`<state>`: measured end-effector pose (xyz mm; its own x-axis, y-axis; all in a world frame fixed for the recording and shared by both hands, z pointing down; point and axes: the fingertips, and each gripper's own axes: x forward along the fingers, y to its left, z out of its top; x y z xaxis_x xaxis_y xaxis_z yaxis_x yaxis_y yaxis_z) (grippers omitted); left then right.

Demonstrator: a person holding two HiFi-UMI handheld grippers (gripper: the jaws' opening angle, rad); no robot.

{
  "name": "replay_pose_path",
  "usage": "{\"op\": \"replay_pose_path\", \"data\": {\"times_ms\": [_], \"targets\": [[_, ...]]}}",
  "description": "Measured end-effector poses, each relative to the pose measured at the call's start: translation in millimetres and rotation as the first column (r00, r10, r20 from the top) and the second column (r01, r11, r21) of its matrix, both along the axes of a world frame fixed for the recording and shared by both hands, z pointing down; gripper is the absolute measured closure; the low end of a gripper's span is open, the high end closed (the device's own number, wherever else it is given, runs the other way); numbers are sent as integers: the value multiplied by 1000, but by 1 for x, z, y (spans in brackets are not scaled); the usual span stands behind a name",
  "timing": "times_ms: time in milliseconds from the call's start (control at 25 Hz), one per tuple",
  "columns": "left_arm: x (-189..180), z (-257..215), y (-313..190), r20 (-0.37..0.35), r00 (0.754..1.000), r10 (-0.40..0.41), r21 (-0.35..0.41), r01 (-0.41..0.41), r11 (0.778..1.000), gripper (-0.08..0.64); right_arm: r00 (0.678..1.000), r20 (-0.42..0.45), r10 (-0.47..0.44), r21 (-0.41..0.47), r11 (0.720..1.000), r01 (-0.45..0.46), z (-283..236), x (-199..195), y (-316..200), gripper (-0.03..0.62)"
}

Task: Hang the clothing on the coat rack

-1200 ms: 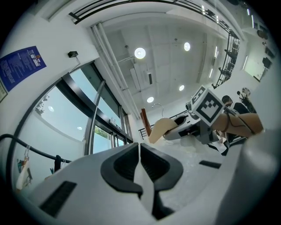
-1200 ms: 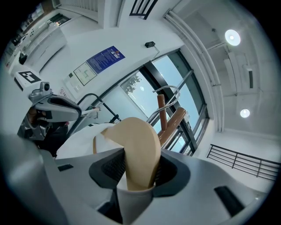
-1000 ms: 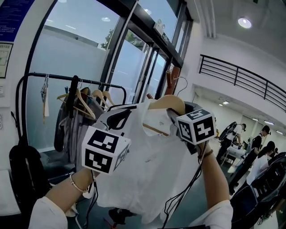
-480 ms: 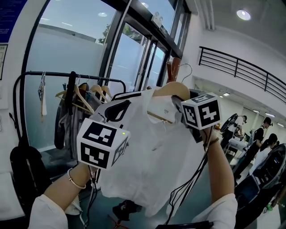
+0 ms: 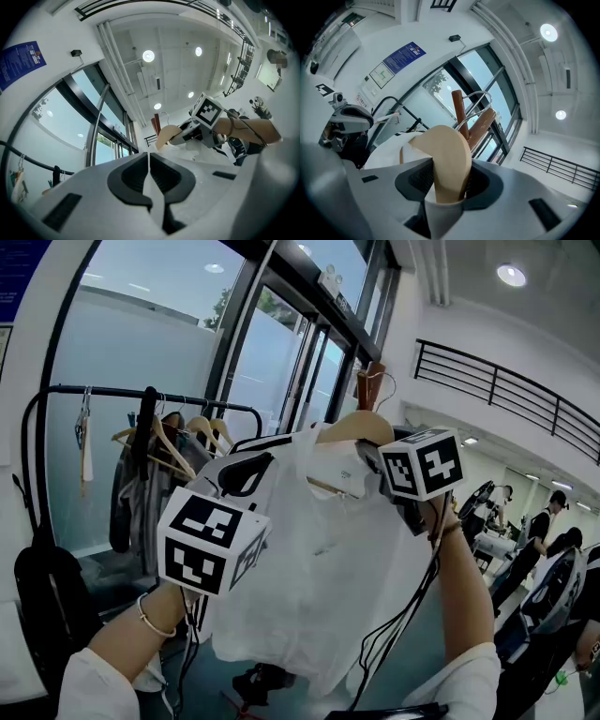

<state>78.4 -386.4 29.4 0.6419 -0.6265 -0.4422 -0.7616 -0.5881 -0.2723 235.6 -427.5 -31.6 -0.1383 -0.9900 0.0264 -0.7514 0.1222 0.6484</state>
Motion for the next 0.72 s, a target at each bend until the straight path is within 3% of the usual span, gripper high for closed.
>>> {"op": "replay_pose_path", "data": {"times_ms": [720], "targets": [[0,14,-18,9,1000,27,-20,-27,999,551,1000,-5,-4,-41,999,4,12,-11,-20,411]]}}
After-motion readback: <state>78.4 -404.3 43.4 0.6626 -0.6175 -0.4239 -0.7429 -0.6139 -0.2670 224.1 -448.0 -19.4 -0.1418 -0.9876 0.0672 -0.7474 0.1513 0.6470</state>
